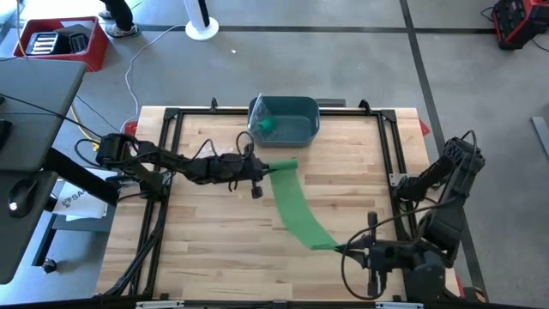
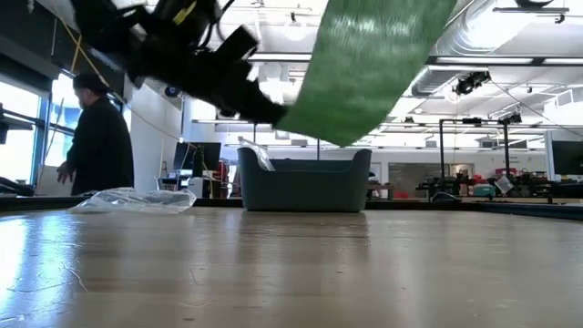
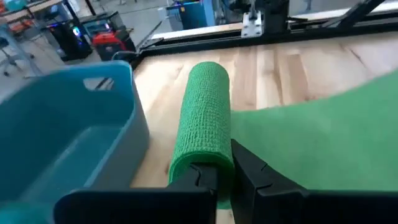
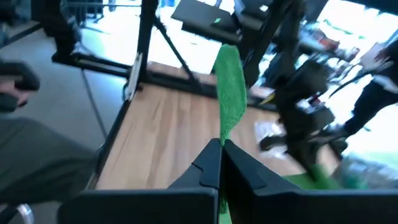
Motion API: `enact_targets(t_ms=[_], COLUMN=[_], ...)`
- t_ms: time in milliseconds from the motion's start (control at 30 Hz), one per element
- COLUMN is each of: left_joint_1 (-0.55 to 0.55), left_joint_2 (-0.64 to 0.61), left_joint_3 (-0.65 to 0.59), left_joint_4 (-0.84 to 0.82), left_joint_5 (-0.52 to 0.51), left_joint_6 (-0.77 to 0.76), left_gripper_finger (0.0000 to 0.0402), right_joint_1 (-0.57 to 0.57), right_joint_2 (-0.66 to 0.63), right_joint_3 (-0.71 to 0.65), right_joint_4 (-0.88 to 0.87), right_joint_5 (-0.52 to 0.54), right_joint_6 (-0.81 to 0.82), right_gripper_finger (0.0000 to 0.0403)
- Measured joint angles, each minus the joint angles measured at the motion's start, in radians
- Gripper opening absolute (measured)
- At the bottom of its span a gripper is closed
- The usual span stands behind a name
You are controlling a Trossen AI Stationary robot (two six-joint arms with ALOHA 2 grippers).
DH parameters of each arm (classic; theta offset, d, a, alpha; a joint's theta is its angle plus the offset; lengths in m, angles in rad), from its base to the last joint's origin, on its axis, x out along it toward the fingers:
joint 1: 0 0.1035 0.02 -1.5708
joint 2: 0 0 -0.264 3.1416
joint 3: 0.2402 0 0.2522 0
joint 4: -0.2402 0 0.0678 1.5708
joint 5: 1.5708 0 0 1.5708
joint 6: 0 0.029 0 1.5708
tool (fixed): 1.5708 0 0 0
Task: Roll bandage
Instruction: Roll the green bandage
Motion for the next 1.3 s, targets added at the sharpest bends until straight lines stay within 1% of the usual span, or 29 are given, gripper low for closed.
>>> enact_targets(t_ms=[133, 267, 500, 667, 767, 867, 1000, 1067, 1167, 1233, 1300], left_joint_1=[-0.002, -0.01, -0.042, -0.083, -0.103, -0.126, -0.171, -0.197, -0.235, -0.257, -0.276], left_joint_2=[0.001, 0.001, 0.001, 0.004, 0.027, 0.074, 0.139, 0.16, 0.177, 0.18, 0.18], left_joint_3=[-0.098, -0.127, -0.127, -0.127, -0.127, -0.127, -0.125, -0.114, -0.077, -0.051, -0.029], left_joint_4=[0.102, 0.106, 0.102, 0.094, 0.098, 0.116, 0.205, 0.229, 0.224, 0.222, 0.219], left_joint_5=[0.027, 0.054, 0.102, 0.109, 0.148, 0.203, 0.264, 0.274, 0.276, 0.277, 0.277], left_joint_6=[-0.052, -0.073, -0.066, -0.065, -0.071, -0.098, -0.153, -0.172, -0.177, -0.177, -0.167], left_gripper_finger=[0.0007, 0.0007, 0.0007, 0.0007, 0.0007, 0.0007, 0.0007, 0.0007, 0.0007, 0.0007, 0.0007], right_joint_1=[-0.004, -0.047, -0.178, -0.286, -0.35, -0.42, -0.538, -0.603, -0.702, -0.768, -0.836], right_joint_2=[0.0, 0.0, 0.0, 0.0, 0.0, 0.0, 0.0, 0.0, -0.002, -0.002, -0.002], right_joint_3=[0.065, 0.15, 0.307, 0.397, 0.442, 0.497, 0.564, 0.583, 0.594, 0.595, 0.595], right_joint_4=[-0.003, 0.004, 0.0, -0.006, -0.008, -0.017, -0.072, -0.128, -0.218, -0.293, -0.382], right_joint_5=[0.065, 0.103, 0.104, 0.091, 0.084, 0.054, -0.066, -0.096, -0.105, -0.157, -0.235], right_joint_6=[-0.112, -0.243, -0.456, -0.585, -0.669, -0.732, -0.717, -0.684, -0.609, -0.547, -0.471], right_gripper_finger=[0.0, 0.0, 0.0, 0.0, 0.0, 0.0, 0.0, 0.0, 0.0, 0.0, 0.0])
